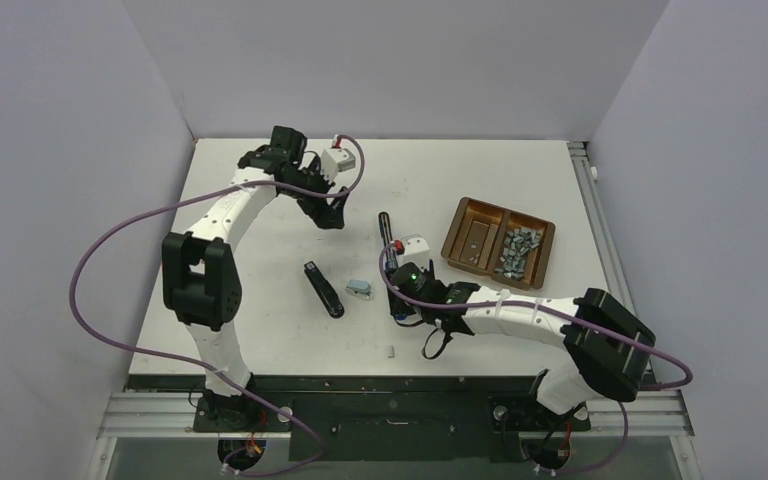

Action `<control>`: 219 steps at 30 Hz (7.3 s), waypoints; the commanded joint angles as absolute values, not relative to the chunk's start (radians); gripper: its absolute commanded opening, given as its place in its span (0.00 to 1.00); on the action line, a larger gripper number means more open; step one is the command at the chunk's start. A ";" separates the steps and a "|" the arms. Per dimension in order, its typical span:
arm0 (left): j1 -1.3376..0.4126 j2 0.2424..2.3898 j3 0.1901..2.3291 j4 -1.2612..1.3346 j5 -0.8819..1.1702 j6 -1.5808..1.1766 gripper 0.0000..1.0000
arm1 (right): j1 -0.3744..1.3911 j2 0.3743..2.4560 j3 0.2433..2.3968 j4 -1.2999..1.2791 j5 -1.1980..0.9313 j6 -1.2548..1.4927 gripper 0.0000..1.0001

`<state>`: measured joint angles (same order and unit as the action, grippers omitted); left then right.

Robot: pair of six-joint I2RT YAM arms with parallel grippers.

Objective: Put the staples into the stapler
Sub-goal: Close the stapler at the center of the board, then reset both arms

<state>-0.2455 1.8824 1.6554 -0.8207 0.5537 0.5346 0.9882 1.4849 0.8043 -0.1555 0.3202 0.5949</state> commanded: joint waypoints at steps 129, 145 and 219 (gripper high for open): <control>-0.362 1.704 1.584 -0.802 0.858 0.783 0.13 | 0.972 1.600 0.673 0.224 0.353 0.518 0.39; -0.235 1.653 1.606 -0.850 0.839 0.601 0.25 | 0.996 1.330 0.789 -0.132 0.304 0.510 0.43; 0.023 1.471 0.244 1.124 0.106 -0.047 0.96 | 0.094 1.567 0.233 1.223 0.416 0.135 0.93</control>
<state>0.0166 1.4651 0.2104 1.0771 0.1196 -0.0345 0.0986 1.5753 0.2317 1.1599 0.4290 0.1383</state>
